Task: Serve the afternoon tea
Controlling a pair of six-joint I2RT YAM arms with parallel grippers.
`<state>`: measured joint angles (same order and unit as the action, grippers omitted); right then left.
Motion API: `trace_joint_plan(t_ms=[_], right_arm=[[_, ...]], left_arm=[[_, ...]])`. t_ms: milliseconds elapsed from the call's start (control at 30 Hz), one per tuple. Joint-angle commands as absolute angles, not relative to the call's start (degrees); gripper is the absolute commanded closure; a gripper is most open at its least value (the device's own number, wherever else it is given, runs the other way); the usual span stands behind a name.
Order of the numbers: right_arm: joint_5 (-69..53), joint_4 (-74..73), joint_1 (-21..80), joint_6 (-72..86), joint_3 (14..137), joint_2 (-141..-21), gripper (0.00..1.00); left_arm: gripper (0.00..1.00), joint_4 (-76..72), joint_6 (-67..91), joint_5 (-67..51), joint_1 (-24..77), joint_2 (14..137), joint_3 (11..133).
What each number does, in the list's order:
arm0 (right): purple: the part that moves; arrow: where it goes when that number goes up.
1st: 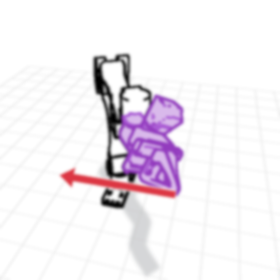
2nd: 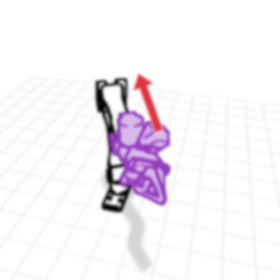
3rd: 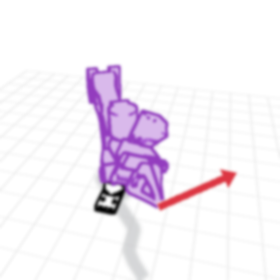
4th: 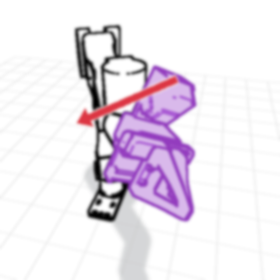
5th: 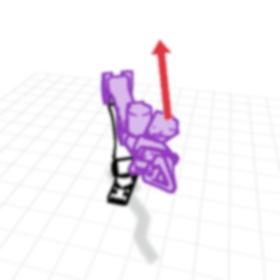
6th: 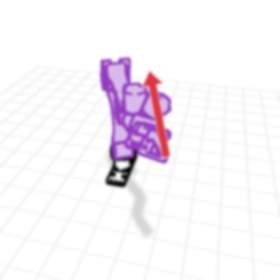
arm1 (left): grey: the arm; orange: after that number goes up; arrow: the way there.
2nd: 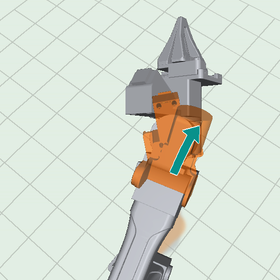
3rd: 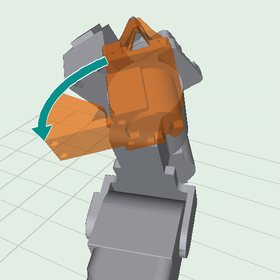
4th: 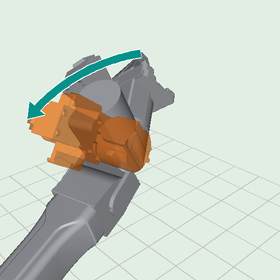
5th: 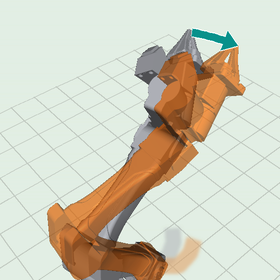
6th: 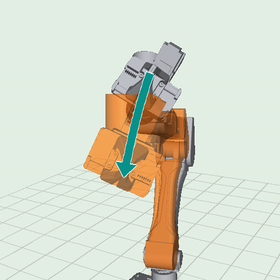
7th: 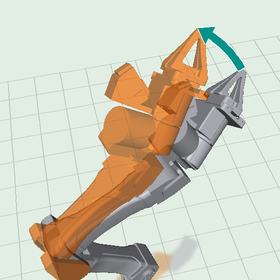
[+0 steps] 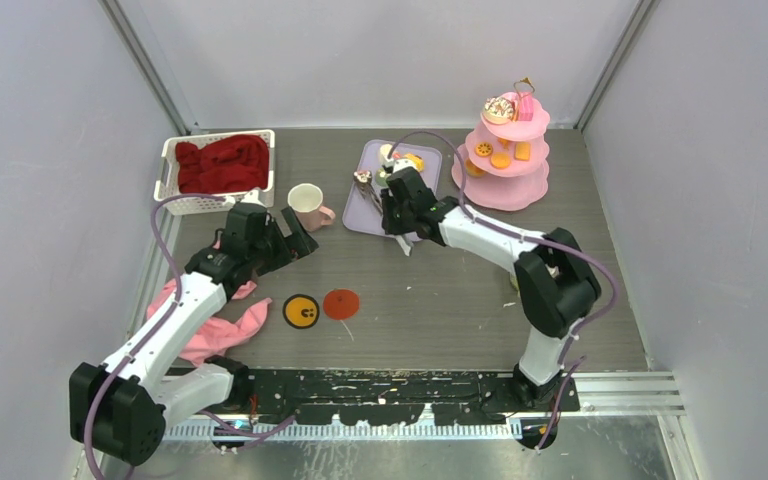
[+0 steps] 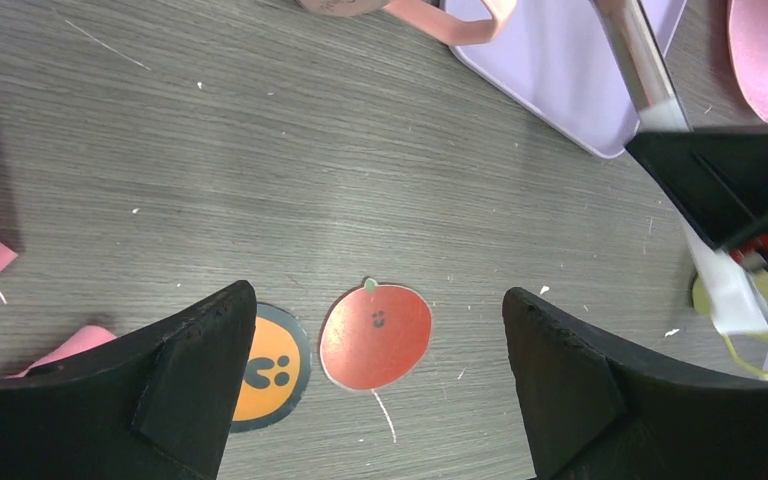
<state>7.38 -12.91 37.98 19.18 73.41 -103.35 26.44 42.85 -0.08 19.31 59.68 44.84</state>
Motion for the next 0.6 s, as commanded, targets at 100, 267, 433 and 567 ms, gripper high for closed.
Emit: trace_joint_plan(t_ms=[100,267,433,567], right_arm=[[5.14,-12.24,38.62,17.71,66.11,-87.77,0.99],[10.1,-17.24,38.55,17.25,61.02,-79.67,0.99],[15.28,-21.81,37.82,17.5,57.03,-72.39,0.99],[16.09,-24.51,33.67,18.92,53.87,-66.84,0.99]], left_arm=[[0.08,23.03,43.15,-2.06,18.78,60.97,45.29],[0.08,22.96,43.15,-2.49,18.75,61.09,45.7],[0.08,22.67,43.5,-3.15,18.76,60.88,45.75],[0.08,22.64,43.51,-3.06,18.73,60.12,45.3]])
